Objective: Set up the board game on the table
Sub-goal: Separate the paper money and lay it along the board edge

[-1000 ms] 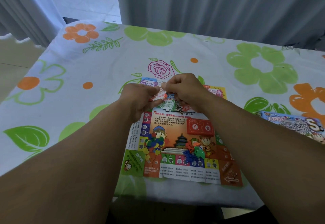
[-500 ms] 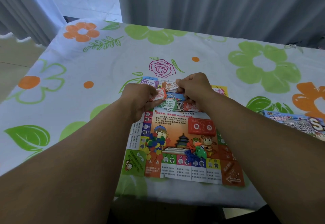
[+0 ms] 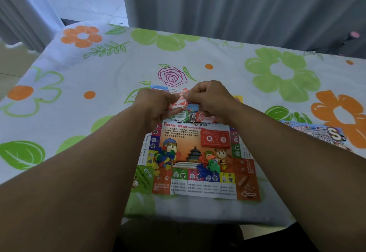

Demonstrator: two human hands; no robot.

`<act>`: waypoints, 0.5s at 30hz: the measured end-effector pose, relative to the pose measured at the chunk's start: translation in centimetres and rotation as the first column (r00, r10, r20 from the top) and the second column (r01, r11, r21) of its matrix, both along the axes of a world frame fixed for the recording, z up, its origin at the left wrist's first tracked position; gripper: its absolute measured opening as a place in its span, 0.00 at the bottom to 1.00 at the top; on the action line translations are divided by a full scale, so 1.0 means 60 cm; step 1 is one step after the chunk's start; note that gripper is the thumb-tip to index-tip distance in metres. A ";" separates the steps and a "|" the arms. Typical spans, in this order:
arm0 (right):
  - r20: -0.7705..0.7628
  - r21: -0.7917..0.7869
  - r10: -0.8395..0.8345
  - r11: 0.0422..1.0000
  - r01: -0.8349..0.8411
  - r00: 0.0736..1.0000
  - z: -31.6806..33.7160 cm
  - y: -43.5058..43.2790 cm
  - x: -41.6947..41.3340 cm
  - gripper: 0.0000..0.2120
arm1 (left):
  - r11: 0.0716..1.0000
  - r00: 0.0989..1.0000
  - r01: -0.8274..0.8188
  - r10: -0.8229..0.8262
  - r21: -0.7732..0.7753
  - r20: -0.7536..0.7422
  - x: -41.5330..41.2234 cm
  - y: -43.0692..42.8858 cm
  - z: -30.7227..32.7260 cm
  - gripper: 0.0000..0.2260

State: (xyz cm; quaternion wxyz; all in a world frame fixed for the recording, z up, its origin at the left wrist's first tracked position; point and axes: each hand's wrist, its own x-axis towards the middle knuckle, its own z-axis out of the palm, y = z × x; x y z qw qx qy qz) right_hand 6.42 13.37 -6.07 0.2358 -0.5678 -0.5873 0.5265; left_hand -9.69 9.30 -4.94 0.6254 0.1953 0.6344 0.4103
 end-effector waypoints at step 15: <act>0.222 -0.167 -0.172 0.963 0.211 0.960 0.011 -0.026 0.096 0.09 | 0.999 0.998 0.039 -0.039 -0.001 -0.040 0.021 -0.004 0.000 0.14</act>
